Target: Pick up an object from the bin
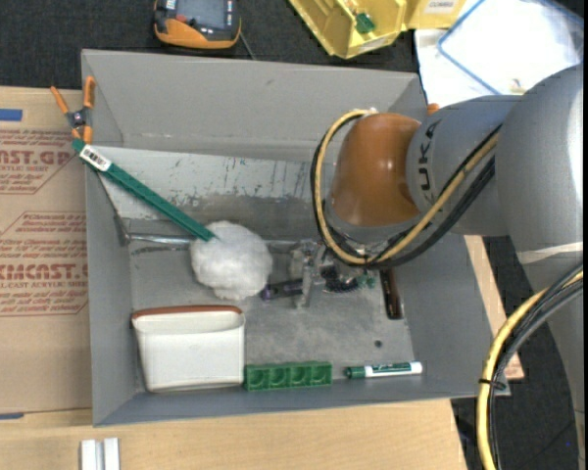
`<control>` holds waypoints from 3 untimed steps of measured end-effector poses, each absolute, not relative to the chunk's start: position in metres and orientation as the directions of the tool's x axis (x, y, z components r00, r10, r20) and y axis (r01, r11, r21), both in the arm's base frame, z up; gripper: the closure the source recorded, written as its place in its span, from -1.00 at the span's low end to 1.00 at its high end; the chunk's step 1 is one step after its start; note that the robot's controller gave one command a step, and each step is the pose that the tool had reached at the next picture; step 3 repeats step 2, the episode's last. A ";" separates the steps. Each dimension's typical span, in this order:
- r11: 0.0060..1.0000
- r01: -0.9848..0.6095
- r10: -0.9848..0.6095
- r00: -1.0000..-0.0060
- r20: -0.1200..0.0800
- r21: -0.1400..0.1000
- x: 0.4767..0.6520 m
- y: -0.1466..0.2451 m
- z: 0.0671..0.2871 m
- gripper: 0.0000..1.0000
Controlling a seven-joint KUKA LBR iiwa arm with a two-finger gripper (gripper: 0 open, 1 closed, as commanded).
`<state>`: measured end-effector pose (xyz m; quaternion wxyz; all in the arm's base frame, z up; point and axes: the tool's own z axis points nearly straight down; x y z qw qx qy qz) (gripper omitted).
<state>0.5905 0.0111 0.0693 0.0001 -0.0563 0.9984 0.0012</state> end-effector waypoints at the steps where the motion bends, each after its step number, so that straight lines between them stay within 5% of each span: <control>1: 0.994 -0.113 -0.113 -0.994 0.002 0.003 0.590 0.011 0.076 1.00; 2: 0.994 -0.113 -0.113 -0.994 0.005 0.003 0.589 0.011 0.107 1.00; 3: 0.994 -0.113 -0.113 -0.994 0.005 0.003 0.589 0.011 0.107 1.00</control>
Offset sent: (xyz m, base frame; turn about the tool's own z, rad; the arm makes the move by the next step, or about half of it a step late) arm -0.0003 0.0001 0.0698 -0.0002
